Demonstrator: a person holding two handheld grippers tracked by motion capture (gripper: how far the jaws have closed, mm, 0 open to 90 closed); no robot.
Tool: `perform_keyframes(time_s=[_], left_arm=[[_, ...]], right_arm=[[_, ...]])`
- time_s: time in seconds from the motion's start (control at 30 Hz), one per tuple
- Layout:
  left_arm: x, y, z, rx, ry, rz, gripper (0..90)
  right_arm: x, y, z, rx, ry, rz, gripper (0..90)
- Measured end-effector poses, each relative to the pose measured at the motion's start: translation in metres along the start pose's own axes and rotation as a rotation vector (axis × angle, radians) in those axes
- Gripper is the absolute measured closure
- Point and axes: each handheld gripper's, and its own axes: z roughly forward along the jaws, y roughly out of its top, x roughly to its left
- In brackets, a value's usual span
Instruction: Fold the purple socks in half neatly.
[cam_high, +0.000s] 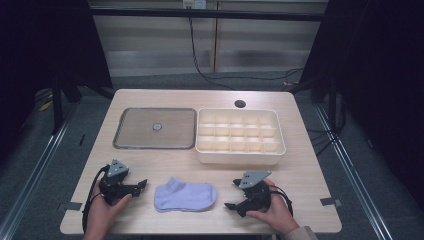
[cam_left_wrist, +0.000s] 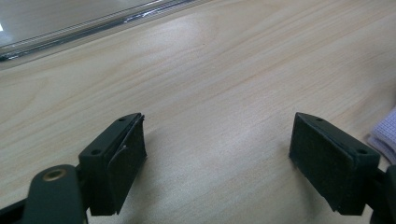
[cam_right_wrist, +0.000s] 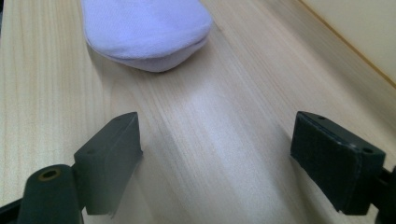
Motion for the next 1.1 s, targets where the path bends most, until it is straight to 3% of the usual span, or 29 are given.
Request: perform_keyframes(time_s=[0.5, 0.7, 0.87, 0.93, 1.1], left_arm=[[-0.0003, -0.0002, -0.0004, 0.001, 0.003, -0.001, 17.9], [0.0007, -0.0009, -0.0026, -0.008, -0.002, -0.032, 21.2], [-0.0018, 0.0024, -0.0042, 0.026, -0.016, -0.042, 21.4], [-0.0042, 0.0039, -0.0047, 0.04, -0.02, -0.027, 22.5], [-0.0079, 0.0084, -0.0089, 0.059, -0.048, -0.06, 24.3]], right_arm=[[-0.0004, 0.0001, 0.0, 0.001, 0.001, -0.003, 15.4], [-0.0003, 0.0003, 0.0003, -0.001, 0.0, 0.001, 15.4], [-0.0002, 0.0003, 0.0003, 0.0, 0.0, 0.002, 15.5], [-0.0001, 0.0003, 0.0003, 0.0, 0.001, 0.003, 15.4], [-0.0002, 0.0003, 0.0003, -0.001, -0.001, 0.001, 15.6]])
